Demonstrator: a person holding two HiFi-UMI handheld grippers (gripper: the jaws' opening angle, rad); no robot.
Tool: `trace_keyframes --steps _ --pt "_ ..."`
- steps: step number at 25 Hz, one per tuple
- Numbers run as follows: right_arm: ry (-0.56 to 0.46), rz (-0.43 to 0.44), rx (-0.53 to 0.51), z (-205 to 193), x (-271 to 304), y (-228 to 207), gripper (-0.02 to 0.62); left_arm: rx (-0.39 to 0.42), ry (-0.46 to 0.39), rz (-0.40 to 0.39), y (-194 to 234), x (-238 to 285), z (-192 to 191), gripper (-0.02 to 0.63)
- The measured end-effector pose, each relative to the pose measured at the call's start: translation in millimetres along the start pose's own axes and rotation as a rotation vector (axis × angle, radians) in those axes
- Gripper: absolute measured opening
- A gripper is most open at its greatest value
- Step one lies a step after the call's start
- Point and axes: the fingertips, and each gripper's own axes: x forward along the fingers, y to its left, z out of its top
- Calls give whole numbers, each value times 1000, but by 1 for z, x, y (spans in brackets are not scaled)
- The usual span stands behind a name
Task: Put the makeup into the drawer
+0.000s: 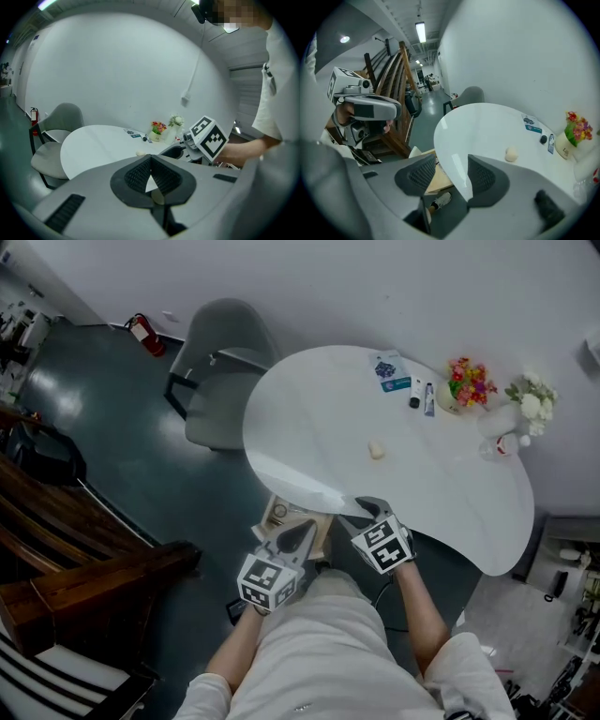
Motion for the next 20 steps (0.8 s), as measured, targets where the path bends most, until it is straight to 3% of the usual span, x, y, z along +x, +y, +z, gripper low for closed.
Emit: trace_keyframes --steps 8,16,20 --pt "74 -49 53 -17 23 -79 297 -30 32 7 10 35 -1 8" --pt "90 -146 120 -18 53 -148 301 -65 65 17 20 59 -10 8" --pt "122 -207 90 -20 68 -177 301 -73 78 18 23 63 -16 8"
